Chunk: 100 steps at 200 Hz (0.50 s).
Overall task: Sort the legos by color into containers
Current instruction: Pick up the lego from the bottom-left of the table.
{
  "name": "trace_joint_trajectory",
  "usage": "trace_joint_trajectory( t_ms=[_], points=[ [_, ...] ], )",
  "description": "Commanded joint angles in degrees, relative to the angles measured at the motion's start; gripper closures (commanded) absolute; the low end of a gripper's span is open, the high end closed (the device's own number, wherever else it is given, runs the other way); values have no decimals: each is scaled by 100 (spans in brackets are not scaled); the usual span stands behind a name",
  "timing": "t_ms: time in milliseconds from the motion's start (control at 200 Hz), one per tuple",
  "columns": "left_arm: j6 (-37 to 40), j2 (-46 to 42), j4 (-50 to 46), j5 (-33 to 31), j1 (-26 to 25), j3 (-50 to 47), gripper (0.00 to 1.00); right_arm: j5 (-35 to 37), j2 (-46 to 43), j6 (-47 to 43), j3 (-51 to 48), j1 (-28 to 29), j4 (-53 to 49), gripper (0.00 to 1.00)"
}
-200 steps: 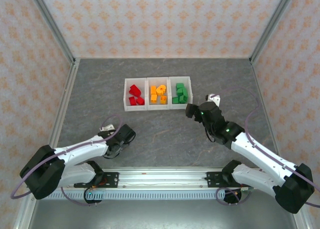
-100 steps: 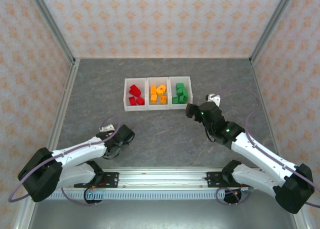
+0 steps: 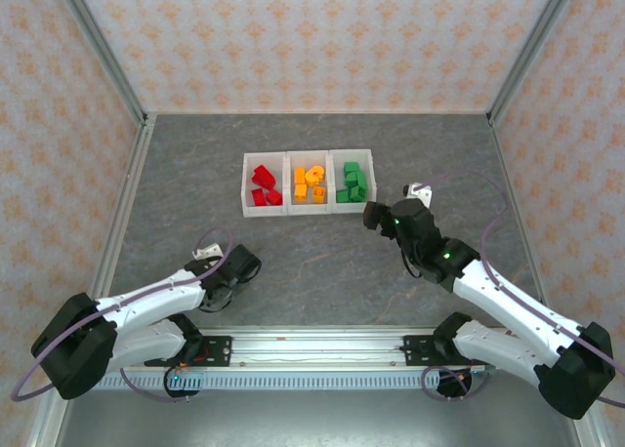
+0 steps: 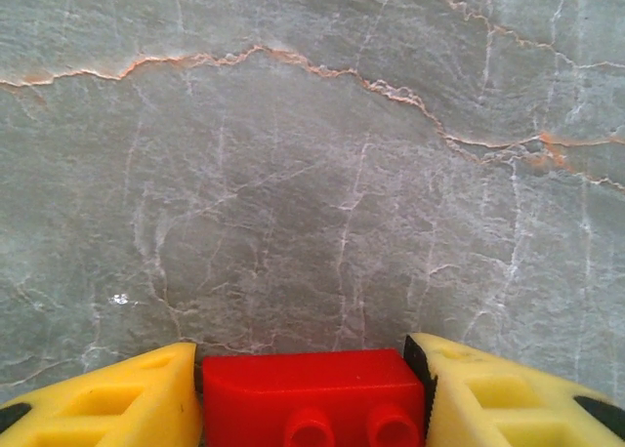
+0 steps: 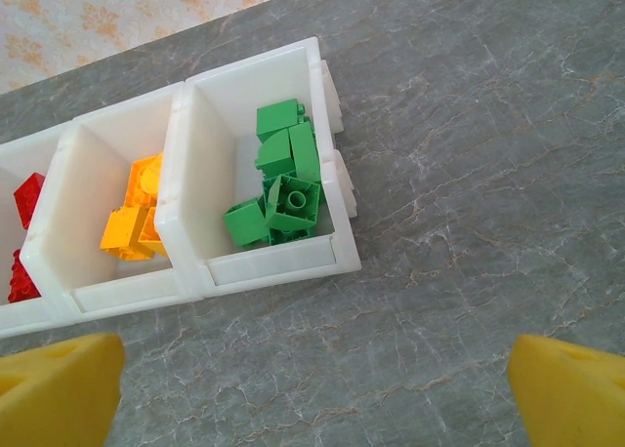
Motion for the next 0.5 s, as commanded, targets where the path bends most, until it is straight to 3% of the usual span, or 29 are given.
trace_joint_trajectory(
  t_ms=[0,200,496],
  points=[
    [51,201,1997,973,-22,21,100,151,-109,90,-66,-25,-100,0],
    [243,94,1517,683,-22,478,100,208,-154,73,-75,-25,-106,0],
    [692,-99,430,-233,-6,1694,100,229,-137,47,-55,-25,-73,0]
  ],
)
